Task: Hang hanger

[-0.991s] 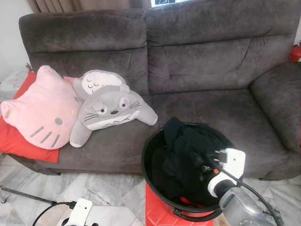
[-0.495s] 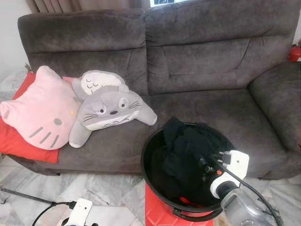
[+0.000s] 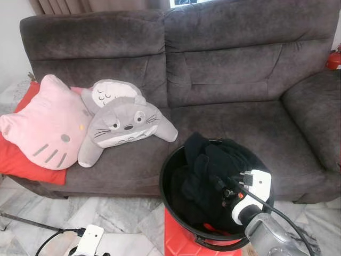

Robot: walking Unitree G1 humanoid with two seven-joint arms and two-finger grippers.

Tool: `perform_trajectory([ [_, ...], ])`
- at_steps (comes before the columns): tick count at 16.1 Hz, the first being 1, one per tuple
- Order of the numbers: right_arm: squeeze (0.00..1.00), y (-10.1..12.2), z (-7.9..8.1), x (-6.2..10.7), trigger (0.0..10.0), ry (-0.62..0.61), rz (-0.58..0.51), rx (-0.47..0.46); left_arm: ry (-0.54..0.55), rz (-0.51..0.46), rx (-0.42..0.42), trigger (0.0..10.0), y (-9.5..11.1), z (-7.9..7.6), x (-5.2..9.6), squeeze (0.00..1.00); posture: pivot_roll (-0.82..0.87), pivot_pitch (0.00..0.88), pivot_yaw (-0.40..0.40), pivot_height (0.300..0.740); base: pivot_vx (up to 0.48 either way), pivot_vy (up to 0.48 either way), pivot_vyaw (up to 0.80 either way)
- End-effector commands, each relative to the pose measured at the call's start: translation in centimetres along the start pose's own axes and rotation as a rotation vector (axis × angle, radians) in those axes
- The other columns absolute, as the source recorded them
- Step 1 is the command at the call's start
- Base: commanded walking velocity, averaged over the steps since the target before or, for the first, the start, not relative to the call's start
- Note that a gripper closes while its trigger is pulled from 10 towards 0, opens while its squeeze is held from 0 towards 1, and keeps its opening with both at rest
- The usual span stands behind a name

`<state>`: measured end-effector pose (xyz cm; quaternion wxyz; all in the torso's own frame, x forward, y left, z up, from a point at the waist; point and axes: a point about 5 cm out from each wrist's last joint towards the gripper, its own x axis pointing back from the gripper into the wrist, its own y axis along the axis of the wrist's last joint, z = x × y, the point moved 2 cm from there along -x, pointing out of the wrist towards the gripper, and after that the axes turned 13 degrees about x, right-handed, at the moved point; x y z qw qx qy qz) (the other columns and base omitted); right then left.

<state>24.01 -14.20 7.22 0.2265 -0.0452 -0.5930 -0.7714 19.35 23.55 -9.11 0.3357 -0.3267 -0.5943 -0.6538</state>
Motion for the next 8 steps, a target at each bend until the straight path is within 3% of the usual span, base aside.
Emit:
perform_trajectory([
  [1,0.0,-0.08,0.3,-0.16,10.0,0.018,0.005,-0.003,0.017,0.008,-0.014,10.0,-0.17,0.57,0.11,0.0,-0.16,0.0,0.119,0.74,0.0,0.0,0.0],
  [8,0.0,-0.25,0.65,-0.12,10.0,0.077,0.01,0.021,0.015,-0.009,-0.017,10.0,0.45,0.59,0.03,0.0,-0.16,0.0,0.119,0.74,0.0,0.0,0.0],
])
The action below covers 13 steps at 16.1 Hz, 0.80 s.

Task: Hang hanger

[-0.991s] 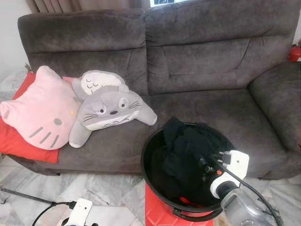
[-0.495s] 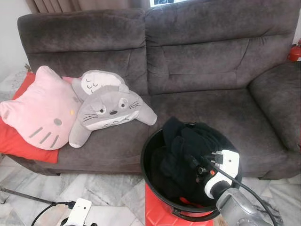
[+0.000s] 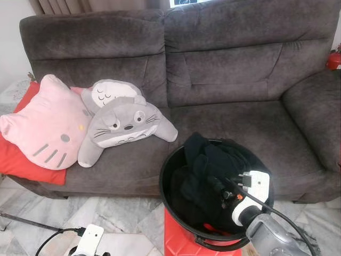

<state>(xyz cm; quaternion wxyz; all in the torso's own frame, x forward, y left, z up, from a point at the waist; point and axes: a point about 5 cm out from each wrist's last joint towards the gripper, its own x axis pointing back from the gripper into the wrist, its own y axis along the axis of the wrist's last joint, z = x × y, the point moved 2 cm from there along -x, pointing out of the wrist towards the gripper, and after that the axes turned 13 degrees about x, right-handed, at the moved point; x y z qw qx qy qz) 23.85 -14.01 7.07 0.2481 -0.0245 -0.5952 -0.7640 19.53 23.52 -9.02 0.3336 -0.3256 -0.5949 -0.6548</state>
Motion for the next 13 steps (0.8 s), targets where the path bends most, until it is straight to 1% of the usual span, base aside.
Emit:
perform_trajectory([
  [1,0.0,-0.01,0.4,-0.18,10.0,0.018,-0.003,-0.003,0.015,-0.006,-0.015,10.0,0.3,0.58,0.05,0.0,-0.16,0.0,0.119,0.74,0.0,0.0,0.0],
  [5,0.0,0.57,0.36,0.14,10.0,0.022,-0.049,0.0,0.012,-0.013,-0.019,10.0,0.54,0.46,0.0,0.0,-0.16,0.0,0.119,0.74,0.0,0.0,0.0],
  [13,0.0,-0.29,0.24,-0.7,10.0,0.037,-0.024,-0.017,0.007,-0.022,-0.022,10.0,0.79,0.37,-0.03,0.0,-0.16,0.0,0.122,0.74,0.0,0.0,0.0],
])
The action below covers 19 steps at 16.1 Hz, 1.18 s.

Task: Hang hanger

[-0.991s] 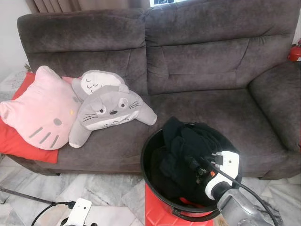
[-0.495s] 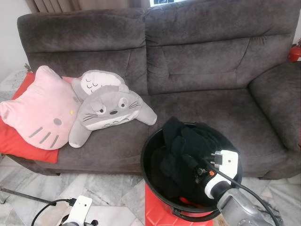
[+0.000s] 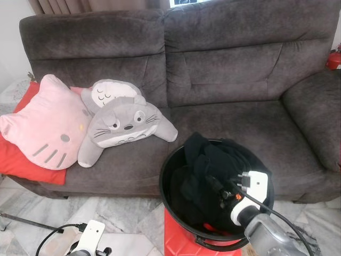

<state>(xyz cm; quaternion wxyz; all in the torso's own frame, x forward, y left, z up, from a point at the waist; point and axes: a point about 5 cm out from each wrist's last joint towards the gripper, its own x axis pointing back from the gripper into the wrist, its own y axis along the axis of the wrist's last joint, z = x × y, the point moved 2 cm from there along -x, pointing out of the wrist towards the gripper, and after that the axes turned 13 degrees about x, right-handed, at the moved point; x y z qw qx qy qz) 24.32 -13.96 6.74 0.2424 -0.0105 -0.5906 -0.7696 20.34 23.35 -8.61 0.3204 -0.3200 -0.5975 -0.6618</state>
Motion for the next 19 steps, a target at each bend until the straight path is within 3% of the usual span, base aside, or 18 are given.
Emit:
perform_trajectory([
  [1,0.0,-0.2,0.3,-0.4,10.0,0.021,0.003,-0.01,0.011,0.006,-0.013,10.0,-0.1,0.4,0.1,0.0,-0.16,0.0,0.124,0.74,0.0,0.0,0.0],
  [9,0.0,0.1,0.6,-0.8,10.0,0.065,-0.033,-0.032,0.009,-0.002,-0.024,10.0,0.2,0.5,0.1,0.0,-0.15,0.0,0.125,0.74,0.0,0.0,0.0],
  [14,0.0,0.7,1.1,-0.5,10.0,0.083,-0.049,0.002,0.005,-0.008,-0.029,10.0,0.4,0.4,0.0,0.0,-0.16,0.0,0.126,0.74,0.0,0.0,0.0],
  [19,0.0,-0.1,1.0,-0.6,10.0,0.078,-0.026,-0.006,0.002,-0.007,-0.041,10.0,0.4,0.4,0.0,0.0,-0.15,0.0,0.126,0.74,0.0,0.0,0.0],
])
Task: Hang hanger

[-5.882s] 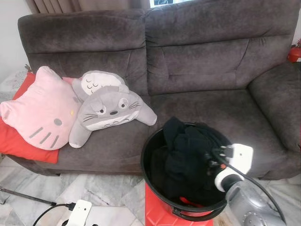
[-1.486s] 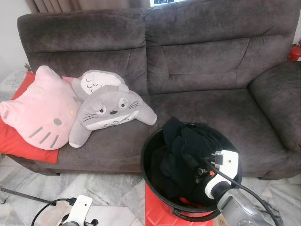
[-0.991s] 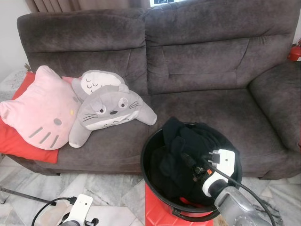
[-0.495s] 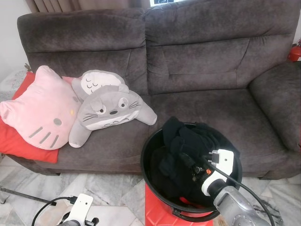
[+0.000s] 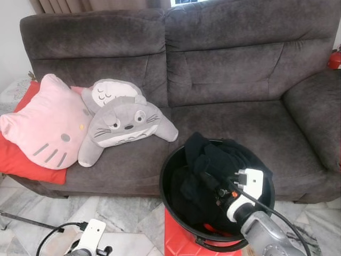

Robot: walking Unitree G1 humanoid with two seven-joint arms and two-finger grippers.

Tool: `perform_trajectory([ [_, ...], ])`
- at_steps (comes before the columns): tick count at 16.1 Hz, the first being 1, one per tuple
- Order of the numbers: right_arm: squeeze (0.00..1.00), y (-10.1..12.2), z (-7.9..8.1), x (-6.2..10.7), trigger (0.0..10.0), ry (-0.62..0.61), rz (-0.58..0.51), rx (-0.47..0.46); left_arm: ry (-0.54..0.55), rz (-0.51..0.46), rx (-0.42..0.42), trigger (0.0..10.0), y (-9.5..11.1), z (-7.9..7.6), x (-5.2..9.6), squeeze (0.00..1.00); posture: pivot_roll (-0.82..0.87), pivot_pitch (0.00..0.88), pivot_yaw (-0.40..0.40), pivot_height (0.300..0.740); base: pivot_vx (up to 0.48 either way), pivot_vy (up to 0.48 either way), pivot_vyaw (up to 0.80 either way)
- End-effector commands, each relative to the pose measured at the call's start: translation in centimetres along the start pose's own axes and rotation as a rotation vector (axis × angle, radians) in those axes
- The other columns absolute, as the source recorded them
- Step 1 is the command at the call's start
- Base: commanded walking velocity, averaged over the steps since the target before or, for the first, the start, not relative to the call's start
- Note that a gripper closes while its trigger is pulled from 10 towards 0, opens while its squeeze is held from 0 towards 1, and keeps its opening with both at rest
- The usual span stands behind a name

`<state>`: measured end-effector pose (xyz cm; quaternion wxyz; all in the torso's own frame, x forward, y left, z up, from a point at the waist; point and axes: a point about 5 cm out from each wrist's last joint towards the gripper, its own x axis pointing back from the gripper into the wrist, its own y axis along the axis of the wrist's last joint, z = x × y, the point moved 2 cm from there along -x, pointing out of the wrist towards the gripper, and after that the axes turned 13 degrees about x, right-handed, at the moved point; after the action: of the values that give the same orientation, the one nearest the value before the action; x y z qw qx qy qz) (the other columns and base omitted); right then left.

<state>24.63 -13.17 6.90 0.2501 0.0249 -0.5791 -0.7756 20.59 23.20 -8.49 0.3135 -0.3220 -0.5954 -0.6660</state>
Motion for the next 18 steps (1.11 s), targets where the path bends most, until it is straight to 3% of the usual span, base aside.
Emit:
perform_trajectory([
  [1,0.0,-0.4,0.2,-0.1,10.0,0.001,0.014,-0.003,0.009,0.002,-0.027,10.0,0.0,0.6,0.1,0.0,-0.15,0.0,0.126,0.74,0.0,0.0,0.0],
  [9,0.0,-1.2,-0.2,-0.5,10.0,0.007,0.048,-0.016,0.008,0.001,-0.028,10.0,0.1,0.5,0.1,0.0,-0.15,0.0,0.127,0.74,0.0,0.0,0.0],
  [13,0.0,-0.3,0.0,-1.0,10.0,0.039,-0.003,-0.044,0.012,0.003,-0.028,10.0,0.0,0.6,0.1,0.0,-0.15,0.0,0.129,0.74,0.0,0.0,0.0],
  [14,0.0,-0.3,0.2,-1.2,4.0,0.047,0.008,-0.031,0.013,0.004,-0.028,10.0,0.0,0.6,0.1,0.0,-0.15,0.0,0.129,0.74,0.0,0.0,0.0],
  [15,0.0,-0.5,0.1,-1.3,0.0,0.044,0.015,-0.032,0.012,0.005,-0.027,10.0,0.0,0.6,0.1,0.0,-0.15,0.0,0.128,0.74,0.0,0.0,0.0],
  [18,0.0,-0.9,0.0,-1.3,0.0,0.039,0.032,-0.034,0.01,0.006,-0.026,10.0,-0.1,0.6,0.1,0.0,-0.15,0.0,0.128,0.74,0.0,0.0,0.0],
])
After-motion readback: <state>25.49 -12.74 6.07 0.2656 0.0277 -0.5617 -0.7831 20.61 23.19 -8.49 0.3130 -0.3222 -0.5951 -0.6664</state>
